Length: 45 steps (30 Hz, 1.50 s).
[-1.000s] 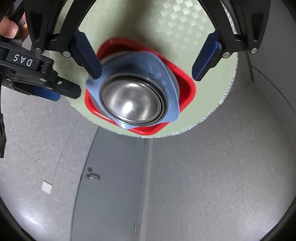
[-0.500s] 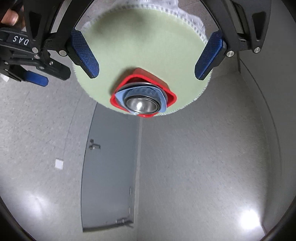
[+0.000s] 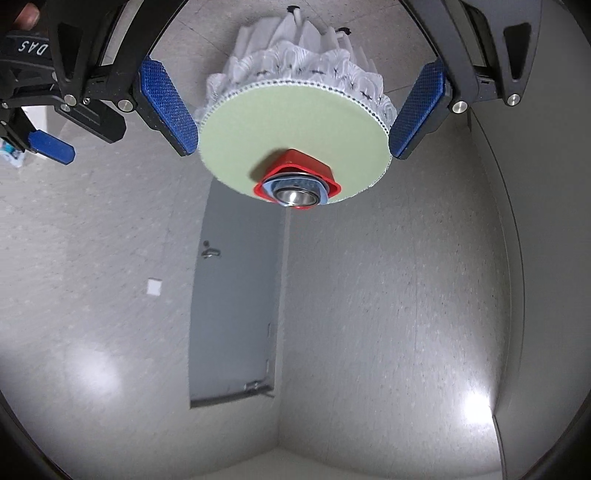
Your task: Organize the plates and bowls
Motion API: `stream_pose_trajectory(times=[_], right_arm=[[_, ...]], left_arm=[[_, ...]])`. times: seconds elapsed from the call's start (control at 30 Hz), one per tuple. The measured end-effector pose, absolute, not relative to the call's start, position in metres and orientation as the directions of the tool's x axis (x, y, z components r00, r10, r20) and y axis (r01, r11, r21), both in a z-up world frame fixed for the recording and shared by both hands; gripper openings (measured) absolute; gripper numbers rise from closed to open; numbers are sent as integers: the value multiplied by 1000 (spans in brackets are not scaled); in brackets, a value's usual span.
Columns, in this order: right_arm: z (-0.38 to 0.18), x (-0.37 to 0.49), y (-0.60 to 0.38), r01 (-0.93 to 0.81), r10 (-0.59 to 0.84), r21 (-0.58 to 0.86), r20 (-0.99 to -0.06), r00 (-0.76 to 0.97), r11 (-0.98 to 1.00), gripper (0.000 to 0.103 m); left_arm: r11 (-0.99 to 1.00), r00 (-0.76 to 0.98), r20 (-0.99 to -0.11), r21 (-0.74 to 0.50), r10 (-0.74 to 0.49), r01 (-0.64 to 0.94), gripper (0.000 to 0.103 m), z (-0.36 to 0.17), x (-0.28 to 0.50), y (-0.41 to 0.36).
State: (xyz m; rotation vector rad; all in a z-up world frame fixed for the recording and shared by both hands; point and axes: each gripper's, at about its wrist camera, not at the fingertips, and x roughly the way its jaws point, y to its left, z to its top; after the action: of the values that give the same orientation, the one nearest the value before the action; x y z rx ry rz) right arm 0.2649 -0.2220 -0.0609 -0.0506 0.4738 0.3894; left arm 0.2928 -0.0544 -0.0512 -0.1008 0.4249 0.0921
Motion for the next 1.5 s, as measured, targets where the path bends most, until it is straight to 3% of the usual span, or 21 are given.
stream_pose_trajectory(times=[0.4, 0.7, 0.9, 1.5], right_arm=[[-46, 60, -219, -246, 223, -7, -397, 890, 969, 103], [-28, -39, -238, -169, 153, -12, -358, 921, 986, 103], [-19, -66, -260, -150, 134, -26, -318, 939, 988, 103], [-13, -55, -318, -155, 132, -57, -296, 946, 986, 103]], left_arm=[[999, 924, -382, -15, 31, -39, 102, -35, 50, -49], [1000, 950, -313, 6, 0, 2, 102, -1, -96, -69], [1000, 959, -284, -3, -18, 18, 102, 5, -124, -83], [1000, 959, -281, -15, -28, 25, 102, 11, -88, -110]])
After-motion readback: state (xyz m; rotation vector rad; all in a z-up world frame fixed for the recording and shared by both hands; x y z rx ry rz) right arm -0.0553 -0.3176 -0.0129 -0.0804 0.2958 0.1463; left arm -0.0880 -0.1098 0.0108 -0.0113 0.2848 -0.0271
